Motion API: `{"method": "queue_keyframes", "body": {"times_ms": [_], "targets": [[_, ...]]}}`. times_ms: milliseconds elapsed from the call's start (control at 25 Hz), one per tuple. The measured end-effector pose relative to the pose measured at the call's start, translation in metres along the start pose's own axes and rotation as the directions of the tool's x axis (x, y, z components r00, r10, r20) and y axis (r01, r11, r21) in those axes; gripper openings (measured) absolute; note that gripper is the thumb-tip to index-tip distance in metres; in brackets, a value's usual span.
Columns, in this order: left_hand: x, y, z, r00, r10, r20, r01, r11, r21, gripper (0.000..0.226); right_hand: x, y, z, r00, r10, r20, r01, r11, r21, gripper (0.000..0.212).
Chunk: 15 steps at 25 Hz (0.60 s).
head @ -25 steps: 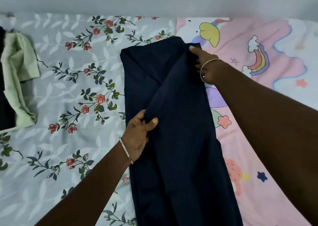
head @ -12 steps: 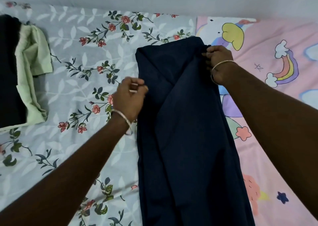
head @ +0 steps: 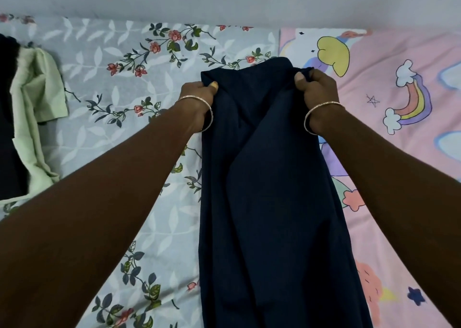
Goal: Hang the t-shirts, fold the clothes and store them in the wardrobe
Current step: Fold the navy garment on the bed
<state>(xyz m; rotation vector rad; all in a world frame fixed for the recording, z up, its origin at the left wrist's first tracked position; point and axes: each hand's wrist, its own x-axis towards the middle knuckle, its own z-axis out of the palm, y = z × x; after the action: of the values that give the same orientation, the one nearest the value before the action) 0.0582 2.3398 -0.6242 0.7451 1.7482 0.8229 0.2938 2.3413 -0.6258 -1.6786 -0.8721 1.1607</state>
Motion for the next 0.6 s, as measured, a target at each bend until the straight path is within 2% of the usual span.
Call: {"method": "queue_keyframes", "body": {"times_ms": [120,200,280,360,440,480,600], "targets": [[0.003,-0.002,0.009,1.000,-0.005,0.006,0.005,1.000,0.030,0.021,-0.001,0.020,-0.005,0.998,-0.060,0.031,0.061,0.997,-0.043,0.012],[0.003,0.000,0.010,0.999,-0.009,-0.049,0.012,0.997,0.070,0.040,-0.003,0.026,-0.004,0.998,-0.053,0.036,0.055,0.998,-0.036,0.012],[0.005,0.000,0.007,0.967,0.208,-0.148,-0.151,0.934,0.324,0.055,-0.004,0.025,-0.003,0.999,-0.021,0.032,0.019,0.999,0.045,0.011],[0.007,0.004,0.004,0.908,0.410,-0.084,-0.293,0.765,0.573,0.061,-0.003,0.022,-0.002,1.000,-0.008,0.029,0.005,0.995,0.101,0.014],[0.018,0.012,0.003,0.909,0.415,0.037,-0.312,0.620,0.720,0.054,0.000,0.020,0.000,1.000,-0.031,-0.002,0.031,0.997,0.075,0.018],[0.023,0.016,0.003,0.913,0.399,0.085,-0.324,0.581,0.747,0.048,0.001,0.021,0.001,0.999,-0.045,-0.010,0.046,0.998,0.034,0.017],[0.030,0.027,0.002,0.887,0.425,0.178,-0.410,0.552,0.726,0.033,0.002,0.024,0.002,0.997,-0.063,0.034,0.064,0.998,-0.028,0.010]]}}
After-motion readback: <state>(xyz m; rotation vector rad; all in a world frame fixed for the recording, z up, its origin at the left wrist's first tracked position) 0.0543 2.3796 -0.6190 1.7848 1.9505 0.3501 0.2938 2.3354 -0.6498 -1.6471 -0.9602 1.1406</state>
